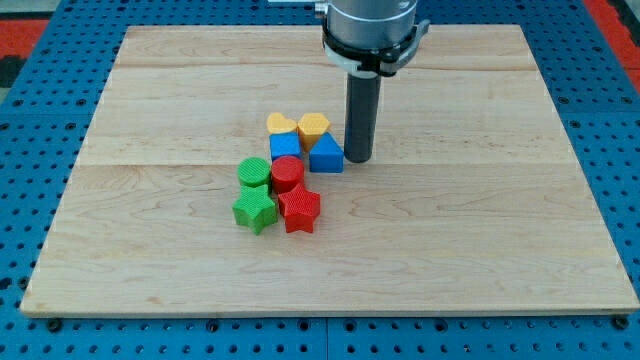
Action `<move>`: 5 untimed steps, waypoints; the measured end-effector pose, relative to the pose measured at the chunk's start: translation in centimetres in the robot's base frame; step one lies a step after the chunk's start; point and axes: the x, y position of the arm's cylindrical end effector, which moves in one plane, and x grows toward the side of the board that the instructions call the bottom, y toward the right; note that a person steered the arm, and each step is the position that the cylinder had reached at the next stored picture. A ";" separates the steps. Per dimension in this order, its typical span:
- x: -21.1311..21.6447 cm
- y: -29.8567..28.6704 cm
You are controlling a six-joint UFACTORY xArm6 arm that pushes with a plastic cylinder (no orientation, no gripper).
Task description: Push the blue triangle into the blue cube
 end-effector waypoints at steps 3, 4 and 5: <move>-1.9 -7.2; -2.1 -6.2; -5.0 -1.5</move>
